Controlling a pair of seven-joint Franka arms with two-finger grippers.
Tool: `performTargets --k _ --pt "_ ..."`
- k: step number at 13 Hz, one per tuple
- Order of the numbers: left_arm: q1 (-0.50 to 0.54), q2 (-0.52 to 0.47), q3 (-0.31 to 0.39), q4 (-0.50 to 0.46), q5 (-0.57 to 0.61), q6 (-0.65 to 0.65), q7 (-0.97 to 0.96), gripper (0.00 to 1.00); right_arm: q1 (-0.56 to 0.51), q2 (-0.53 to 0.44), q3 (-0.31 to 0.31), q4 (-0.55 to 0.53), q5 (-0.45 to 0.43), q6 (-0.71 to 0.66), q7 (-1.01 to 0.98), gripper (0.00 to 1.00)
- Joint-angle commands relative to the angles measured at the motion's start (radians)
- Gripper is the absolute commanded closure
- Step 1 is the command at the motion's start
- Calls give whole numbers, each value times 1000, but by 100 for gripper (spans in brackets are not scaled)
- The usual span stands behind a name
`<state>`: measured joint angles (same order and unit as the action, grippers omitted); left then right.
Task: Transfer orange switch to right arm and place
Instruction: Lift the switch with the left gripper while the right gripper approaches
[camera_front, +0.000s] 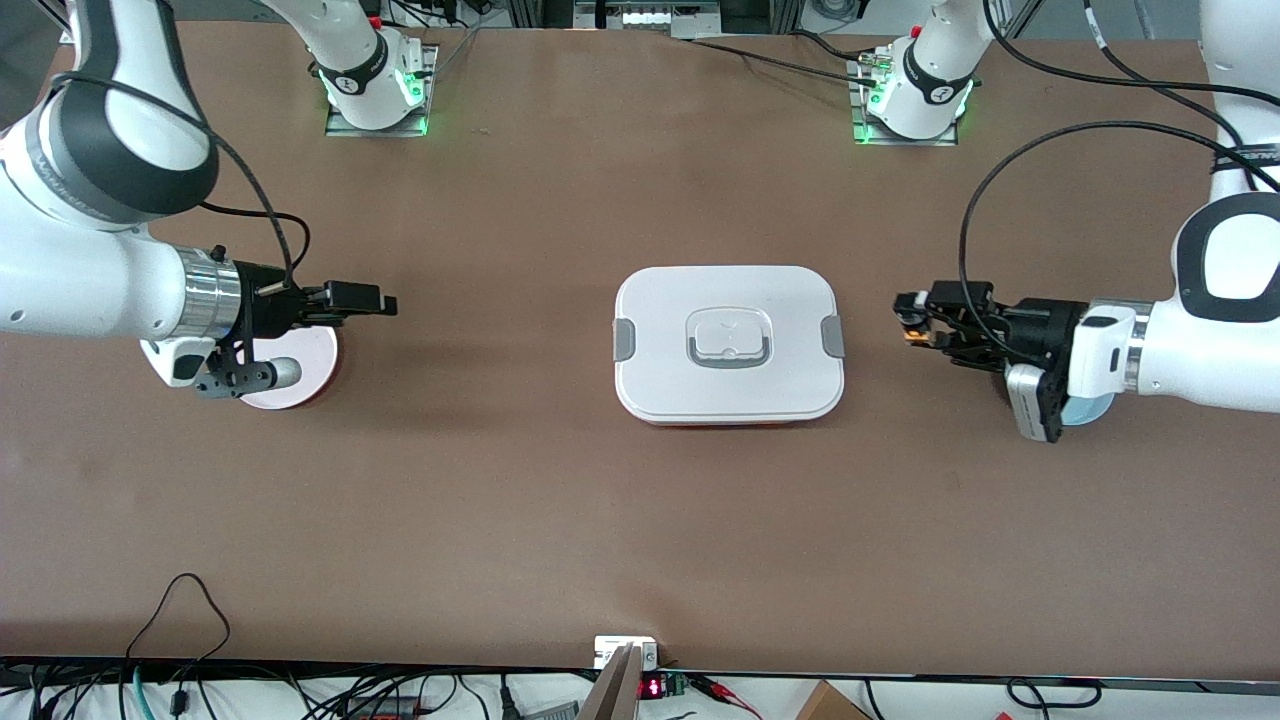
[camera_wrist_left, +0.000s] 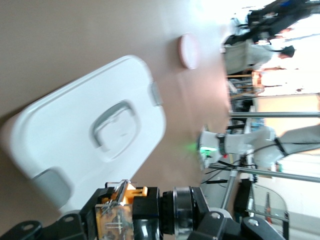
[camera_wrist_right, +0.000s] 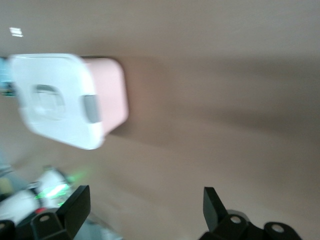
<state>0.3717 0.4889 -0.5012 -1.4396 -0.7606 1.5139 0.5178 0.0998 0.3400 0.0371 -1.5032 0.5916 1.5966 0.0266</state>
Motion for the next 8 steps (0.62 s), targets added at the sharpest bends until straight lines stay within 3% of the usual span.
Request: performTargets --k 1,4,8 --pt "13 -7 -37 -5 -178 2 186 86 -22 -47 6 -121 214 19 7 0" --pt "6 -12 -45 -5 -307 18 377 86 -23 -55 6 -182 394 28 9 0" --pt "13 -19 -224 -82 -407 302 718 86 -3 -53 7 -276 672 29 111 0"
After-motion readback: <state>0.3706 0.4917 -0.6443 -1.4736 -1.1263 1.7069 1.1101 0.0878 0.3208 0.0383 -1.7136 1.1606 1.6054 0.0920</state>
